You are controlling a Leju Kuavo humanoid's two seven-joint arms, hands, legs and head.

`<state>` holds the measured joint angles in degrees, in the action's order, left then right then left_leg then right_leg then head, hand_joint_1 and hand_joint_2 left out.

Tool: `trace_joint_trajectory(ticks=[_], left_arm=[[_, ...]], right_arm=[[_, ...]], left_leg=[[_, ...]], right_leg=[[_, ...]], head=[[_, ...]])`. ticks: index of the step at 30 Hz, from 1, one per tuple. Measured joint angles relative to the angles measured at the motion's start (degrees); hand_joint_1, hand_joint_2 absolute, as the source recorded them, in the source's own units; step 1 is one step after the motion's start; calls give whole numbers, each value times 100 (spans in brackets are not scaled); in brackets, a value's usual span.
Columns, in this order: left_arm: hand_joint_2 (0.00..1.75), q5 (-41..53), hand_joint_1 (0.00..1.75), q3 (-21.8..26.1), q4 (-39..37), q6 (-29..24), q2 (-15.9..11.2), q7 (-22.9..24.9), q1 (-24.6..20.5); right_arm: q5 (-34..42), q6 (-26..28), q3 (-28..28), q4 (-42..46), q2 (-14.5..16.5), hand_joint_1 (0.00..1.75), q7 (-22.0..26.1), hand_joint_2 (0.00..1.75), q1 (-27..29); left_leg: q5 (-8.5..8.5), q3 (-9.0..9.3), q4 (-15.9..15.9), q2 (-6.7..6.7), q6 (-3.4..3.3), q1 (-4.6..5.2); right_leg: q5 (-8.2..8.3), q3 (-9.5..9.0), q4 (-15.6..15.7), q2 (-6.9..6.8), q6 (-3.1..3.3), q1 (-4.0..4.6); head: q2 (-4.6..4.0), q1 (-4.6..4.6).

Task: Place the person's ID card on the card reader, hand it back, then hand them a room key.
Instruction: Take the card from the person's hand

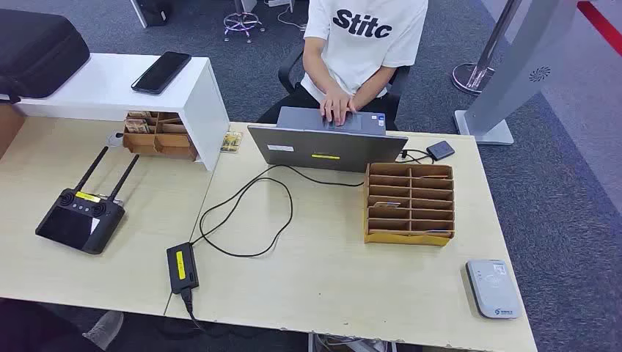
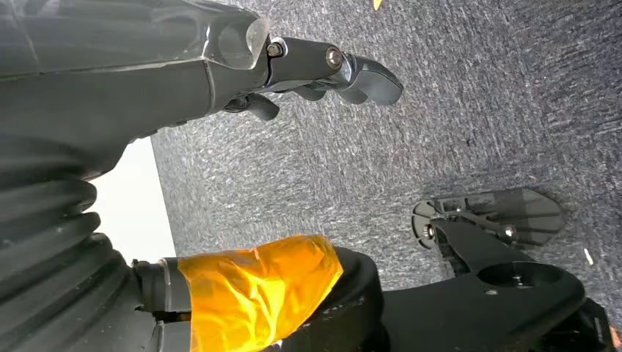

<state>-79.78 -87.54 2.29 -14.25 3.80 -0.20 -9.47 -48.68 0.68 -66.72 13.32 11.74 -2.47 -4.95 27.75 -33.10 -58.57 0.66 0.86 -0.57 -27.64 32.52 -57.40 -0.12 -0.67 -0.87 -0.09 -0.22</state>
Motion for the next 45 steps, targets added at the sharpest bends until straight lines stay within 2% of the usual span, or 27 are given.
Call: trace_joint_trajectory(ticks=[1,2,3,4,7,13,17,21,29,33,35,38,45], left_arm=[[116,-1,0,0,0,0,0,0,-2],[87,-2,0,0,0,0,0,0,-2],[44,-6,0,0,0,0,0,0,-1],[44,-12,0,0,0,0,0,1,6],[175,-62,0,0,0,-5,0,19,25],[175,-280,0,2,0,-64,4,151,-6],[175,-562,0,5,0,-151,24,92,25],[175,-783,0,23,1,-217,52,-4,45],[175,-1015,0,58,2,-270,101,-135,80],[175,-1040,0,98,2,-275,119,-181,95],[175,-1040,0,113,1,-275,120,-207,101],[175,-1040,0,122,2,-275,120,-242,108],[175,-1040,0,172,1,-275,120,-296,121]], right_arm=[[13,0,-20,0,-1,0,3,116,-2],[38,-4,-40,1,-2,0,7,131,-4],[108,-15,-89,1,-3,0,20,175,-8],[220,-35,-150,1,-5,0,42,175,-12],[885,-136,-478,1,-33,0,213,175,-45],[2716,-456,-1505,5,-342,0,818,175,-146],[3923,-753,-1877,43,-662,0,1247,175,-153],[4697,-969,-2044,126,-963,0,1663,175,-165],[5676,-1571,-2098,554,-1378,0,3165,175,-215],[6016,-2047,-1917,1251,-1486,0,3471,175,-218],[6359,-2278,-1736,1904,-1437,0,3351,175,-194],[6846,-2443,-1431,3150,-1193,0,3031,175,-124],[7214,-2412,-627,6217,-232,0,2651,175,26]], left_leg=[[0,0,0,0,0,0],[0,0,0,0,0,0],[0,1,0,0,0,0],[0,1,0,0,0,0],[0,1,0,1,0,1],[0,2,0,1,0,5],[1,3,-1,2,-1,10],[1,4,-1,3,-2,11],[1,8,-1,4,-2,16],[1,9,-1,4,-2,25],[0,10,-1,4,-3,29],[0,11,0,3,-3,29],[0,13,2,3,-2,29]], right_leg=[[0,0,0,0,0,0],[0,0,0,0,0,0],[0,0,0,0,0,0],[0,-1,0,0,0,0],[0,0,0,-2,0,-1],[0,-4,0,-3,-1,-5],[1,-4,0,-3,-2,-8],[1,-4,1,-3,-2,-10],[1,-5,0,-3,-2,-15],[2,-5,0,-2,-4,-23],[2,-5,0,-2,-4,-26],[2,-4,0,0,-5,-27],[2,-1,-7,1,-4,-26]], head=[[0,0],[0,0],[0,0],[0,0],[0,0],[0,0],[0,0],[0,0],[0,-20],[0,-22],[0,-23],[0,-24],[0,-24]])
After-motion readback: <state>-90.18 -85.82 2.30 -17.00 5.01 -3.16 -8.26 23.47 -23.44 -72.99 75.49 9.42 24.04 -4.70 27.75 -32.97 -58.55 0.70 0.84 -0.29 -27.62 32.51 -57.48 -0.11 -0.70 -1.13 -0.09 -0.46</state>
